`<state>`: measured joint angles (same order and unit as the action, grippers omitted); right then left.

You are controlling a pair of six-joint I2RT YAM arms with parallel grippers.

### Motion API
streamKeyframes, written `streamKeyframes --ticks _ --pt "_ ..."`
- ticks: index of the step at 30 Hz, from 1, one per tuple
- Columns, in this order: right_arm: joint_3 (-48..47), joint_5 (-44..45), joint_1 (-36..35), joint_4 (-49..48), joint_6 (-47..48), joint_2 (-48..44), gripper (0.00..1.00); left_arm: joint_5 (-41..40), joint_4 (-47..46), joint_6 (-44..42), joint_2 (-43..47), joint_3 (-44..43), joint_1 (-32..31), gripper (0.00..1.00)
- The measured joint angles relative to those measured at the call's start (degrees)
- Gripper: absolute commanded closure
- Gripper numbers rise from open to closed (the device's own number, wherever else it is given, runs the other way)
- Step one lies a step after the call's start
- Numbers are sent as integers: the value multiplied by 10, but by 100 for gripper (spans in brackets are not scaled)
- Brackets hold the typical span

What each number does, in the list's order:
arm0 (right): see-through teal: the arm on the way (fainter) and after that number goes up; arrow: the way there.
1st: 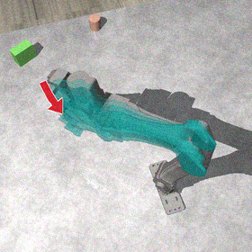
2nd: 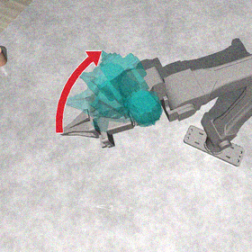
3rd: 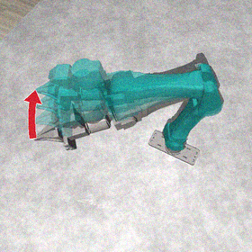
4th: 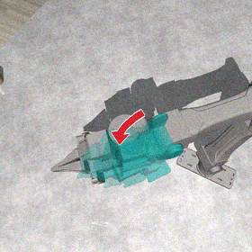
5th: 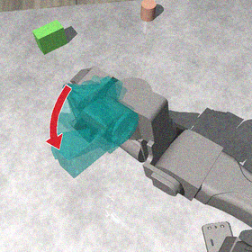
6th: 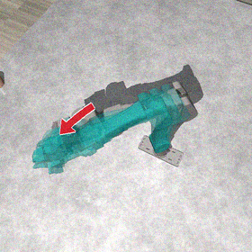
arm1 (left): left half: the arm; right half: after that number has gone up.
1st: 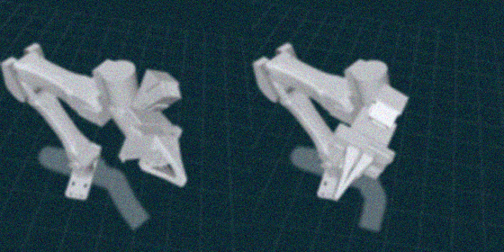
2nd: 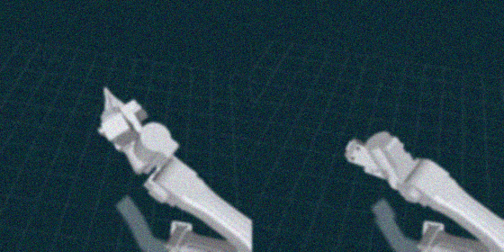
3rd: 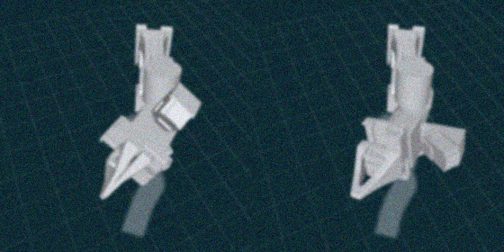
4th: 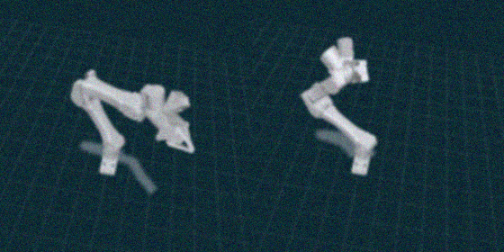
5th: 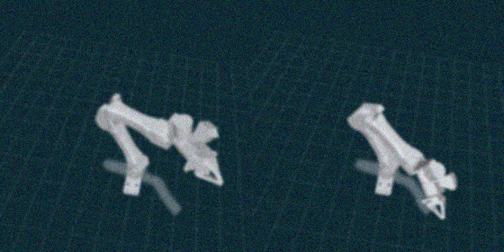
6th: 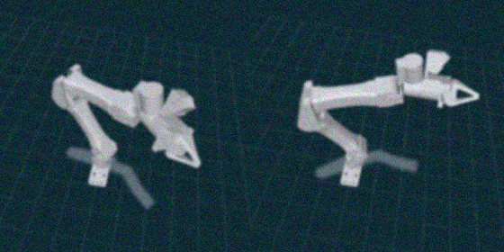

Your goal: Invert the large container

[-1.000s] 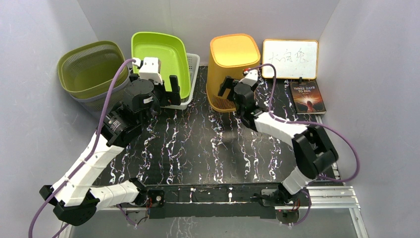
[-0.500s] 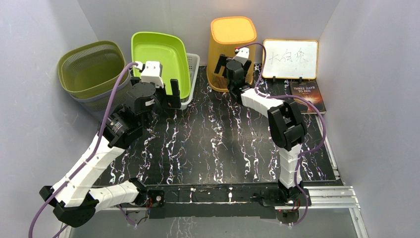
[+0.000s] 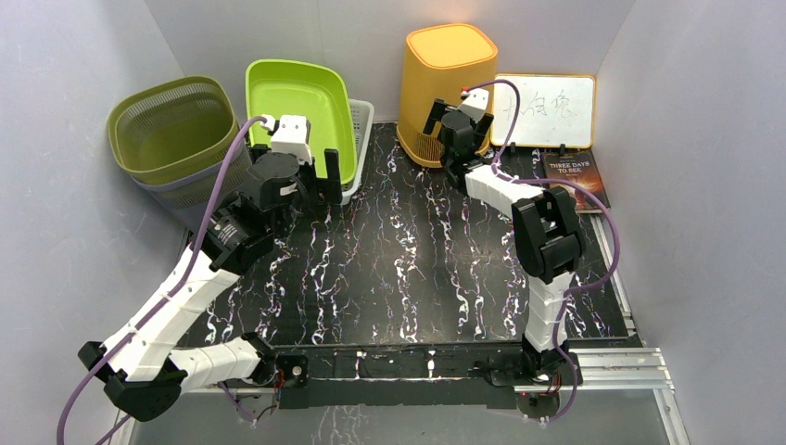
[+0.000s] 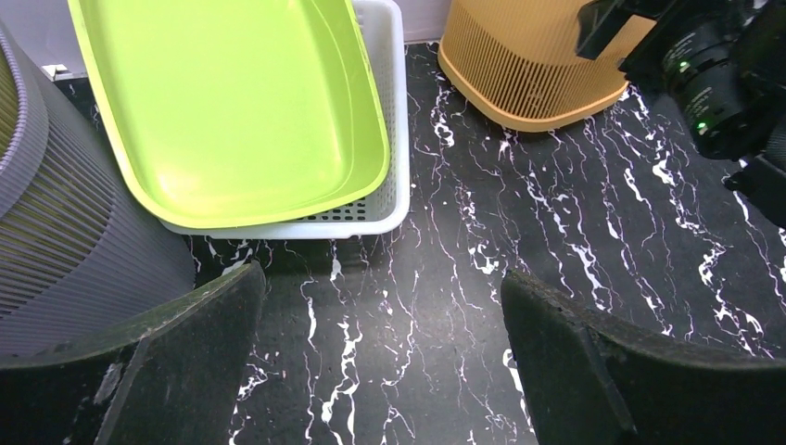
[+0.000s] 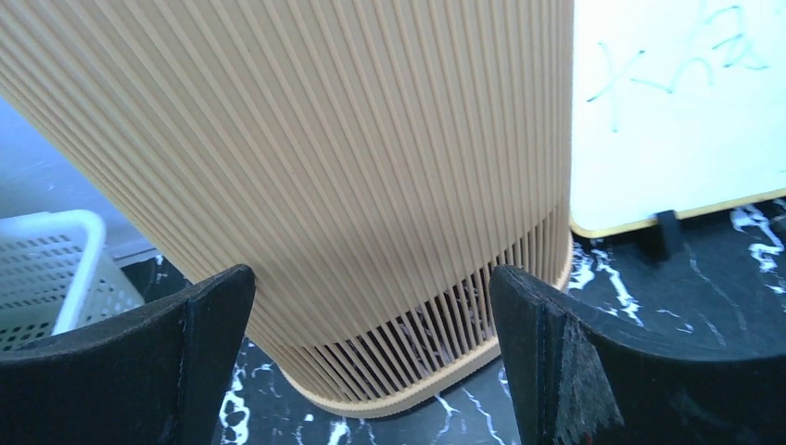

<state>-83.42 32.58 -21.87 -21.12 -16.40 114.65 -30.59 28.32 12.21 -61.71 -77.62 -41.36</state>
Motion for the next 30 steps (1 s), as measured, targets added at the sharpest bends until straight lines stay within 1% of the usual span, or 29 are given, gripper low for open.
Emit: streamKeyframes --ticks 5,11,17,20,23,26,28,30 --pt "38 20 3 7 4 -34 2 2 0 3 -8 0 0 2" --pt "106 39 20 43 11 -88 2 2 9 6 -8 0 0 2" --pt "156 0 26 79 10 -157 2 -2 20 9 -10 0 0 2" --pt "187 -43 25 102 5 -211 2 -29 34 0 -25 -16 0 2" --pt "220 -87 24 123 -3 -267 2 -73 42 -31 -62 -65 1 2" --pt "245 -130 24 142 -14 -311 2 -93 43 -80 -106 -149 17 2" --pt "264 -167 24 152 -21 -338 2 -93 53 -103 -137 -215 43 2" --pt "274 -193 20 169 -28 -354 2 -77 77 -116 -181 -304 97 2"
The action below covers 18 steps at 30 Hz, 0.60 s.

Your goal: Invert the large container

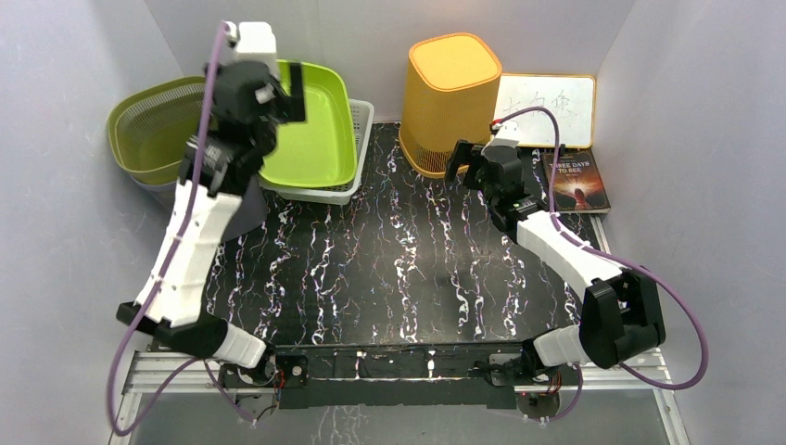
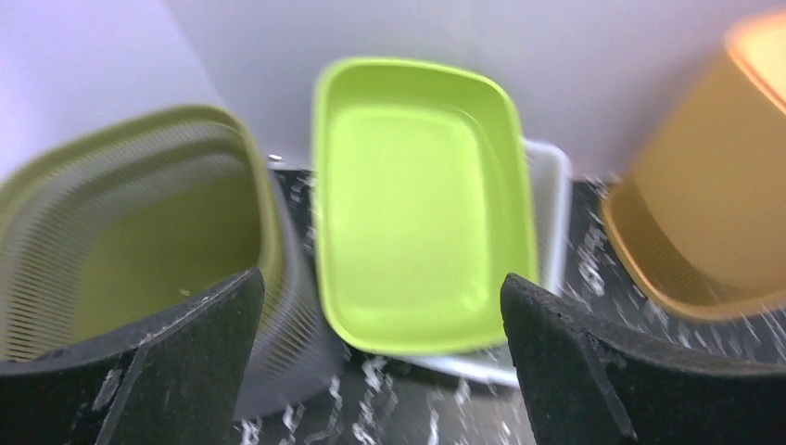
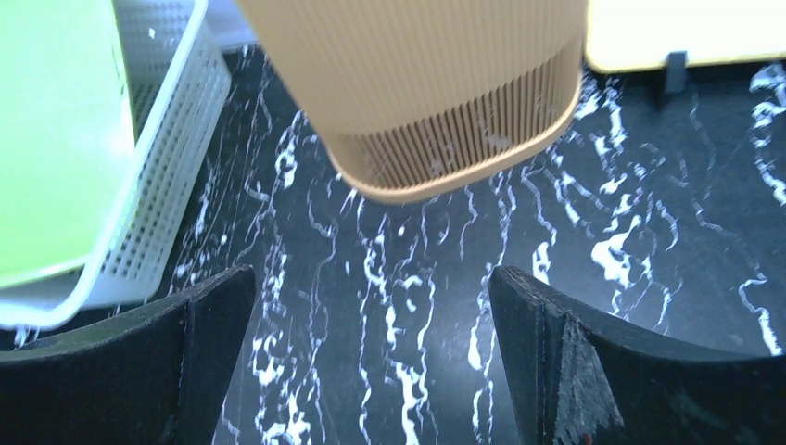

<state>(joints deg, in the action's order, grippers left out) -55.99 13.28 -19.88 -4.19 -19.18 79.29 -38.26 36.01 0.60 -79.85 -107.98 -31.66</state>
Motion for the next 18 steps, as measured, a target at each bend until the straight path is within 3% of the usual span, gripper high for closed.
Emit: streamKeyframes --ticks 5,8,18 --pt "19 -28 -21 36 -14 -16 2 49 56 -6 -111 -165 165 2" --pt "23 -40 -35 60 -19 -25 2 71 96 -3 -171 -220 211 2" --pt "33 -38 -48 83 -17 -65 2 178 123 53 -198 -101 293 2"
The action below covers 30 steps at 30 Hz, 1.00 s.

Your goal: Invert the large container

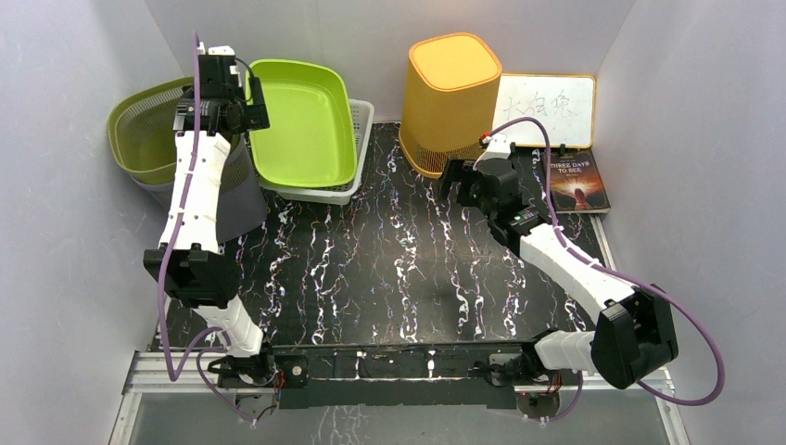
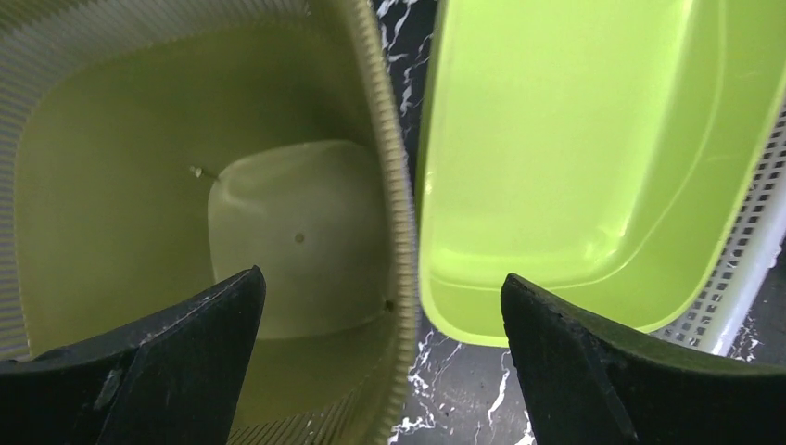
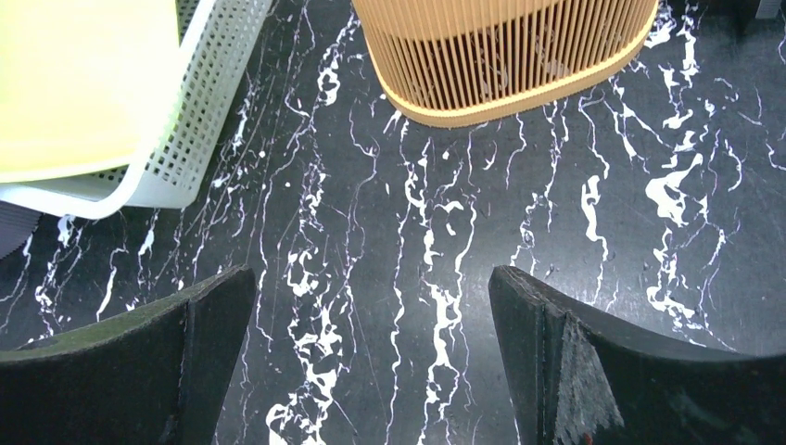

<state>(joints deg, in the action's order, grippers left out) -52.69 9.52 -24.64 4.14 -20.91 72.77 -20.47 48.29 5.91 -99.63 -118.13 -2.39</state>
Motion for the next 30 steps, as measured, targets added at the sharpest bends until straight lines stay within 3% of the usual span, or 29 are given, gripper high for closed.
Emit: streamKeyframes --ticks 5,8,11,15,22,30 --pt "8 0 0 4 0 2 2 7 -12 18 29 44 21 2" --pt "10 0 -1 4 0 11 2 16 -27 21 53 59 20 9" --pt "13 0 -1 4 0 17 2 24 -59 27 91 86 19 23" --pt "20 1 -1 5 0 18 2 31 -83 33 121 104 19 24" --pt "20 4 -1 5 2 19 2 31 -98 33 106 104 19 26" --pt "20 12 -1 5 9 19 2 33 -108 33 82 112 19 41"
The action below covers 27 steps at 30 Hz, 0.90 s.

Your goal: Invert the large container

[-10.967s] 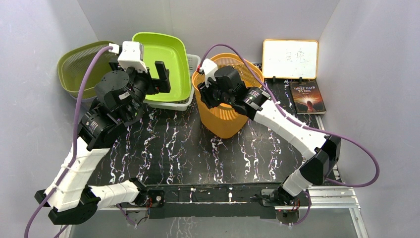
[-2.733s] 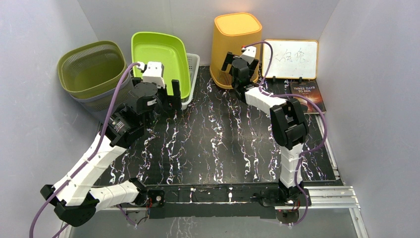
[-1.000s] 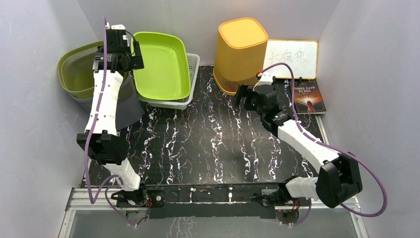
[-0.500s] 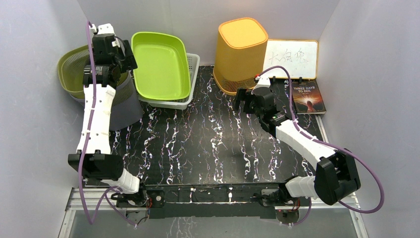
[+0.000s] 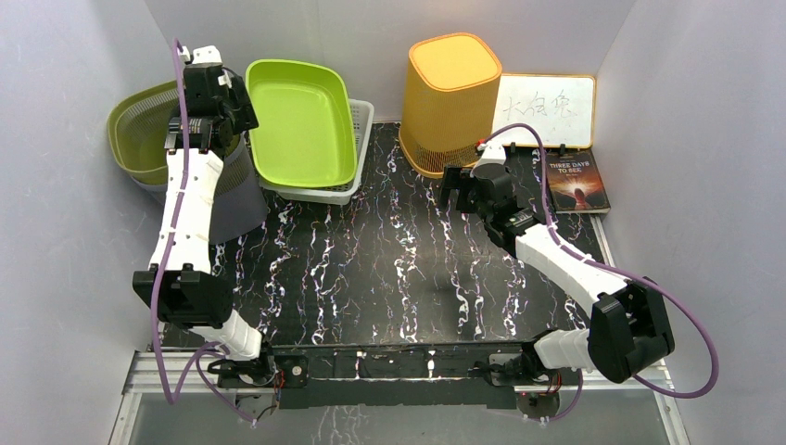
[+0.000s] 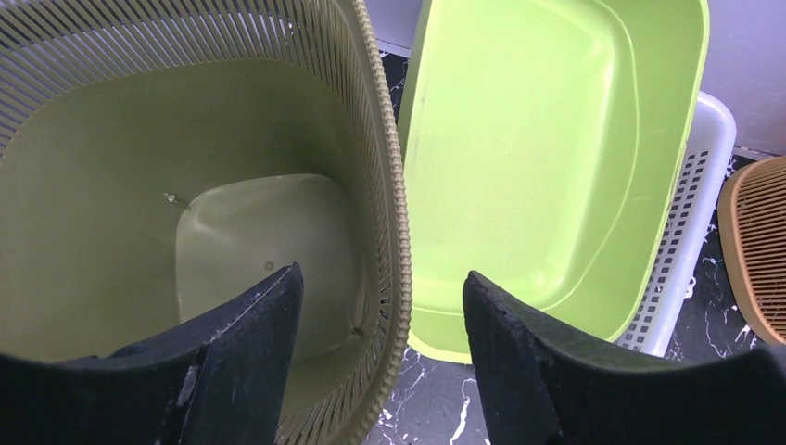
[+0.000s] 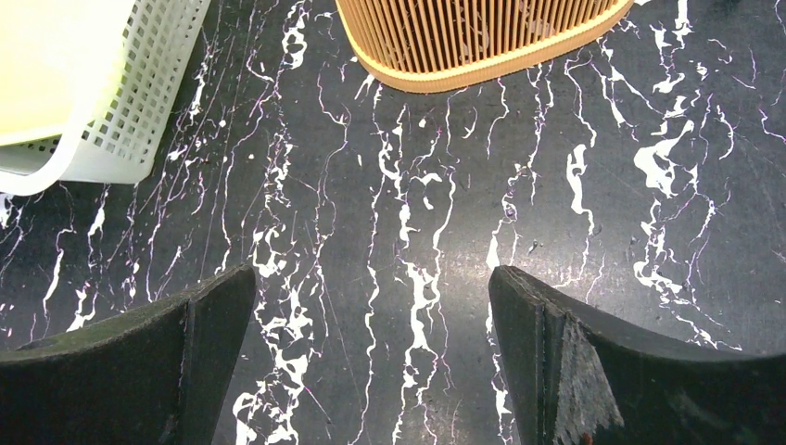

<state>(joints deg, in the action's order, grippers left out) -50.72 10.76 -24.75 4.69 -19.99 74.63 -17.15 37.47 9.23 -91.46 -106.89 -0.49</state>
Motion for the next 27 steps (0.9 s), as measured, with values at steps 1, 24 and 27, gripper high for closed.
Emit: streamKeyframes --ticks 1,24,27 --pt "0 0 0 0 1 0 2 0 -1 -1 0 1 0 44" --pt "7 0 0 -1 4 1 2 1 -64 -37 27 72 -4 100" --pt "7 0 0 -1 4 4 2 -6 -63 -42 27 72 -3 100"
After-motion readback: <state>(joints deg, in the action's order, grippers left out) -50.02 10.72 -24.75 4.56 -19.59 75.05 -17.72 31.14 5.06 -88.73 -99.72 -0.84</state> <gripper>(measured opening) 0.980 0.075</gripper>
